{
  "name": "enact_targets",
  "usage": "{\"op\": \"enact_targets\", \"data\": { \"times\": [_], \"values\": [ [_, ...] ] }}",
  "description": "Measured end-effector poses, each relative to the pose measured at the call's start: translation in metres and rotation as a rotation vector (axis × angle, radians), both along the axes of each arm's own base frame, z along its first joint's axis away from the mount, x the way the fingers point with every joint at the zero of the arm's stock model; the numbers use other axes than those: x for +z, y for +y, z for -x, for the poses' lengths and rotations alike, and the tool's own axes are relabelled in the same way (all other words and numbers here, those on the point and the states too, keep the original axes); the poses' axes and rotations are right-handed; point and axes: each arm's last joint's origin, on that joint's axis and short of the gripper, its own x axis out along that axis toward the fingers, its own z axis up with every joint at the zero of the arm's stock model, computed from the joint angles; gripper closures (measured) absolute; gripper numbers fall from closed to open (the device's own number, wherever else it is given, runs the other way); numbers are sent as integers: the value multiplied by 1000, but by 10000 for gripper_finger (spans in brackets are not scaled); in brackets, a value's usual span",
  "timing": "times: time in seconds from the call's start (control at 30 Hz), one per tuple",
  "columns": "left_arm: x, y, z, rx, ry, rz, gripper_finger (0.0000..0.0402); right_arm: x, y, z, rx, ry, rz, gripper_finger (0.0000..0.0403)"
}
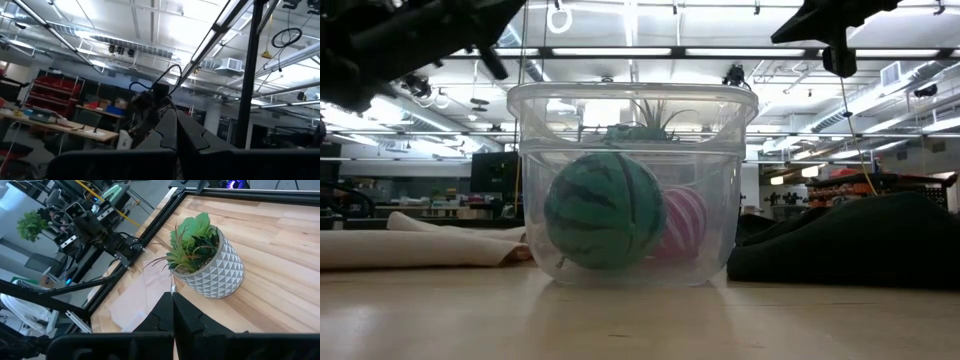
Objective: Pick and placing Produce into tupperware
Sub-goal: Return to Home Position
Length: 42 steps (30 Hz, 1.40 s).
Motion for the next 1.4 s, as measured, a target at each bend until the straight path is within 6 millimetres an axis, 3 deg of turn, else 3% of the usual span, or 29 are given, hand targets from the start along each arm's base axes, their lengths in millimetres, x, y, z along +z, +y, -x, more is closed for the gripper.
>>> {"op": "enact_targets", "data": {
  "times": [0.27, 0.6, 0.9, 1.4],
  "values": [
    [-12, -1, 20, 4, 5, 6, 401, 0, 0, 0, -4, -2, -10, 402],
    [-16, -4, 18, -91, 55, -45, 401, 0, 0, 0, -8, -3, -18, 402],
    [2, -5, 35, -60, -84, -105, 400, 0, 0, 0, -8, -3, -17, 402],
    [3, -6, 58, -115, -4, -26, 400, 0, 0, 0, -2, 0, -4, 402]
  ]
}}
